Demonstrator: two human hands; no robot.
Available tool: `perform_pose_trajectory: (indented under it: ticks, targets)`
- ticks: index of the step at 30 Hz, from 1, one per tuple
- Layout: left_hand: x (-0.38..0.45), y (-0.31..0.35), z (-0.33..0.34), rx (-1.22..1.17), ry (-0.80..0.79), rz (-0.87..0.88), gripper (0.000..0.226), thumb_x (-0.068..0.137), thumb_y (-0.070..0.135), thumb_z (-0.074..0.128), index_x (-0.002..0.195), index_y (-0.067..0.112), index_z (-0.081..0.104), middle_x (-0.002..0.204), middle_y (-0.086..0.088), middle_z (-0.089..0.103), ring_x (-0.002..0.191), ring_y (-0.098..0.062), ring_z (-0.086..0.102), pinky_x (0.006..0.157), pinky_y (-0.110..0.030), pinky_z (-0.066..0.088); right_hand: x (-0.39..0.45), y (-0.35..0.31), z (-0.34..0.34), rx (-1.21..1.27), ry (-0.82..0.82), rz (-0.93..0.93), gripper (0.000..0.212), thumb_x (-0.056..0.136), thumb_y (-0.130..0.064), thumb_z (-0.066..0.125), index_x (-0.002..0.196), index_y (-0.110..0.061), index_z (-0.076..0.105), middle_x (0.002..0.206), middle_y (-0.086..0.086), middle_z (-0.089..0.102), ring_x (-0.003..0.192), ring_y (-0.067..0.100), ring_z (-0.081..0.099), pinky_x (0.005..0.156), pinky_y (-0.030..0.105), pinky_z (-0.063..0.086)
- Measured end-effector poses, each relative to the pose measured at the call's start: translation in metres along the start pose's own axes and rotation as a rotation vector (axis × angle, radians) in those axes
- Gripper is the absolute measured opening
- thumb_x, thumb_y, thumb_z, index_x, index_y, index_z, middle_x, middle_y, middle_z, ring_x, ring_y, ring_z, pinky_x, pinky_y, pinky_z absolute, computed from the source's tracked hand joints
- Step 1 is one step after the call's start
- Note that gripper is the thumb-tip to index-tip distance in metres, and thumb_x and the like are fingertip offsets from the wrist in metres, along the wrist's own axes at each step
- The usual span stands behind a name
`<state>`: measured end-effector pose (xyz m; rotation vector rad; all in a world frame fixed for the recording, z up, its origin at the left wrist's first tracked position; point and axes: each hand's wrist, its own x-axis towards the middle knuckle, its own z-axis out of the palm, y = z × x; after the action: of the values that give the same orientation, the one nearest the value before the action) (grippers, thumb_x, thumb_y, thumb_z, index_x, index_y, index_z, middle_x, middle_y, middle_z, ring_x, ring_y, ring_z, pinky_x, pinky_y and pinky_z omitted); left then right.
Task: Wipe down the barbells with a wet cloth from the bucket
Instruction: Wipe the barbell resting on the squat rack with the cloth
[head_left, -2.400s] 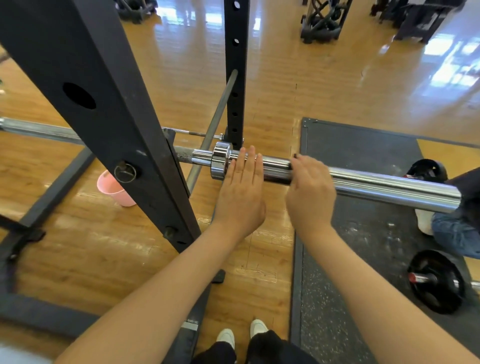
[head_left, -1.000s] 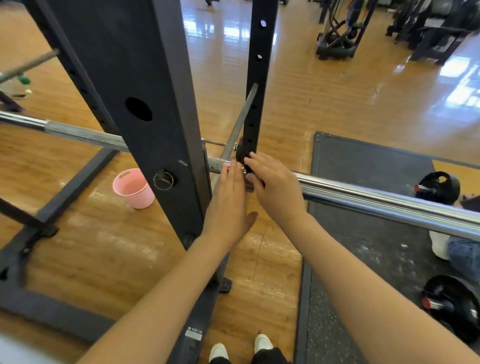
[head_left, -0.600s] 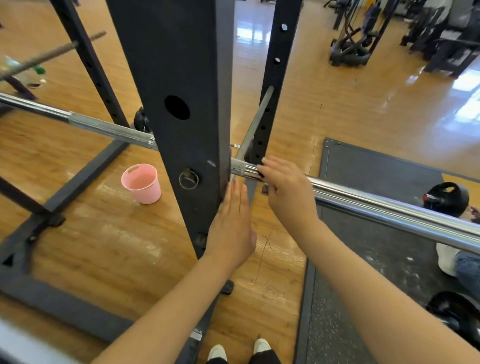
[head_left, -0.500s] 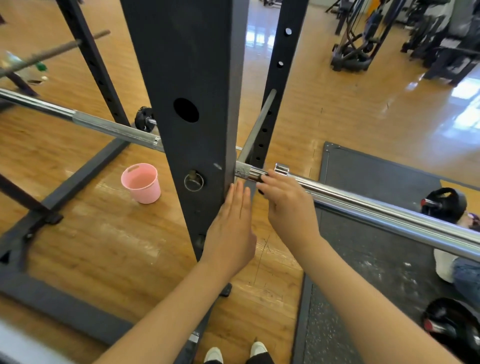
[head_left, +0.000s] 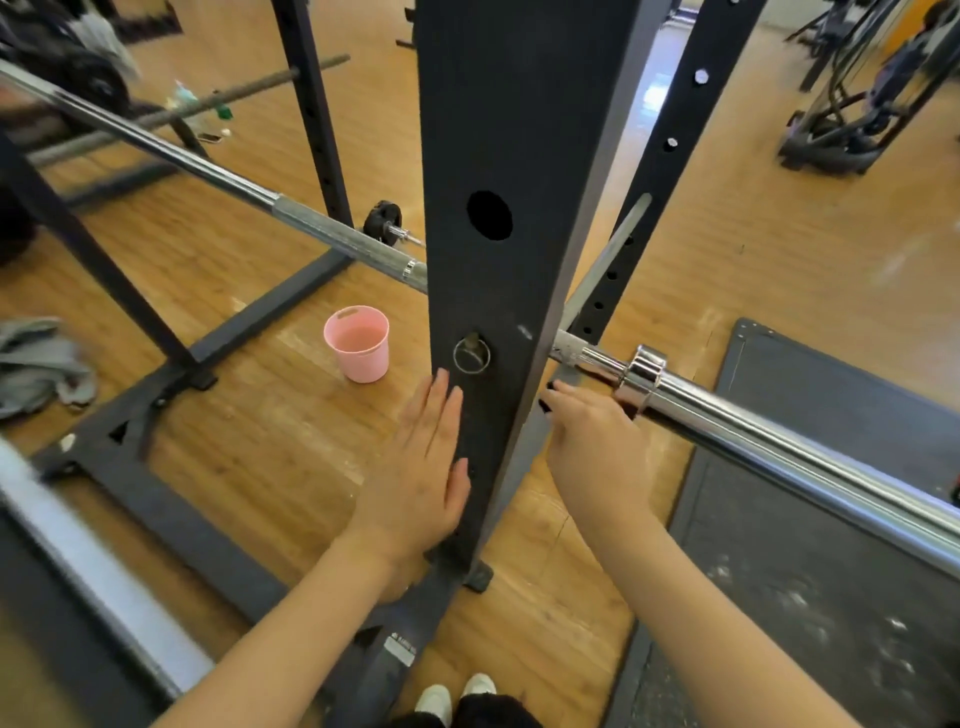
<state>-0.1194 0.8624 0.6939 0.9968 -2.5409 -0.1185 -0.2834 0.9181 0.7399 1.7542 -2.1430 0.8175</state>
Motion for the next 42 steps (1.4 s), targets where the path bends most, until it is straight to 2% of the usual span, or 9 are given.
perform_pose_trajectory:
  ticks: [3, 6, 14, 17, 20, 24, 28, 35, 42]
  targets:
    - [0.001, -0.014, -0.006, 0.113, -0.089, -0.091, 0.064, 0.094, 0.034, 0.03, 0.142, -0.009, 0.026, 0.149, -0.026, 0.029, 0.14, -0.035, 0.026, 0.115, -0.034, 0.011, -0.014, -0.007, 0.007, 0.061, 0.02, -0.036, 0.029, 0.062, 0.003, 0.064, 0.087, -0.004, 0.076, 0.088, 0.01, 0.073, 0.08, 0.029, 0.07, 0.066, 0.038, 0.056]
    - [0.002, -0.013, -0.012, 0.163, -0.047, -0.112, 0.063, 0.094, 0.035, 0.03, 0.138, -0.01, 0.035, 0.144, -0.026, 0.037, 0.135, -0.035, 0.034, 0.113, -0.039, 0.022, -0.023, -0.017, 0.012, 0.117, 0.032, -0.168, 0.029, 0.068, -0.001, 0.059, 0.092, -0.005, 0.075, 0.096, 0.01, 0.072, 0.088, 0.026, 0.069, 0.077, 0.039, 0.056]
    - [-0.016, -0.037, -0.005, 0.072, -0.099, -0.178, 0.067, 0.093, 0.037, 0.024, 0.146, -0.003, 0.019, 0.154, -0.02, 0.018, 0.143, -0.03, 0.016, 0.113, -0.045, 0.027, -0.025, -0.065, 0.038, 0.252, -0.02, -0.371, 0.035, 0.084, -0.008, 0.043, 0.104, -0.005, 0.072, 0.111, 0.01, 0.069, 0.108, 0.023, 0.063, 0.1, 0.037, 0.045]
    - [-0.013, -0.052, -0.009, 0.103, -0.075, -0.2, 0.065, 0.096, 0.036, 0.028, 0.146, 0.001, 0.005, 0.155, -0.018, 0.01, 0.143, -0.026, 0.005, 0.116, -0.039, 0.016, -0.015, -0.08, 0.051, 0.287, -0.004, -0.369, 0.033, 0.083, -0.009, 0.046, 0.104, -0.004, 0.071, 0.11, 0.011, 0.068, 0.107, 0.024, 0.063, 0.098, 0.037, 0.046]
    - [-0.003, -0.071, -0.01, 0.083, -0.083, -0.217, 0.071, 0.098, 0.032, 0.034, 0.138, 0.011, -0.021, 0.15, -0.008, -0.02, 0.138, -0.018, -0.021, 0.114, -0.029, -0.009, -0.004, -0.093, 0.066, 0.318, -0.012, -0.373, 0.032, 0.082, -0.009, 0.047, 0.103, -0.003, 0.071, 0.109, 0.012, 0.069, 0.104, 0.025, 0.064, 0.097, 0.034, 0.045]
    - [0.015, -0.107, -0.009, 0.047, -0.106, -0.196, 0.067, 0.092, 0.032, 0.028, 0.142, 0.003, -0.004, 0.154, -0.014, -0.001, 0.144, -0.025, -0.002, 0.119, -0.041, 0.011, 0.021, -0.105, 0.088, 0.305, -0.025, -0.333, 0.028, 0.082, -0.007, 0.056, 0.106, -0.002, 0.07, 0.111, 0.013, 0.068, 0.107, 0.026, 0.063, 0.097, 0.036, 0.046]
    - [0.042, -0.153, -0.014, 0.043, -0.092, -0.151, 0.064, 0.093, 0.032, 0.031, 0.145, -0.003, 0.022, 0.153, -0.021, 0.022, 0.143, -0.028, 0.011, 0.114, -0.041, 0.014, 0.065, -0.126, 0.111, 0.262, 0.027, -0.189, 0.03, 0.077, -0.002, 0.07, 0.107, -0.003, 0.069, 0.11, 0.012, 0.068, 0.106, 0.026, 0.063, 0.095, 0.036, 0.048]
    - [0.093, -0.264, -0.016, 0.064, -0.137, -0.028, 0.062, 0.098, 0.034, 0.029, 0.148, -0.001, 0.016, 0.155, -0.019, 0.019, 0.144, -0.032, 0.015, 0.117, -0.044, 0.019, 0.155, -0.178, 0.178, 0.114, 0.17, -0.16, 0.023, 0.081, -0.006, 0.057, 0.098, 0.0, 0.071, 0.099, 0.014, 0.071, 0.095, 0.027, 0.067, 0.087, 0.038, 0.051]
    - [0.125, -0.335, -0.049, -0.041, -0.128, 0.223, 0.056, 0.089, 0.025, 0.033, 0.135, -0.004, 0.044, 0.141, -0.02, 0.045, 0.132, -0.033, 0.043, 0.108, -0.049, 0.029, 0.213, -0.223, 0.208, 0.02, 0.143, -0.019, 0.026, 0.071, 0.003, 0.068, 0.097, 0.0, 0.072, 0.102, 0.015, 0.07, 0.096, 0.029, 0.067, 0.091, 0.038, 0.049]
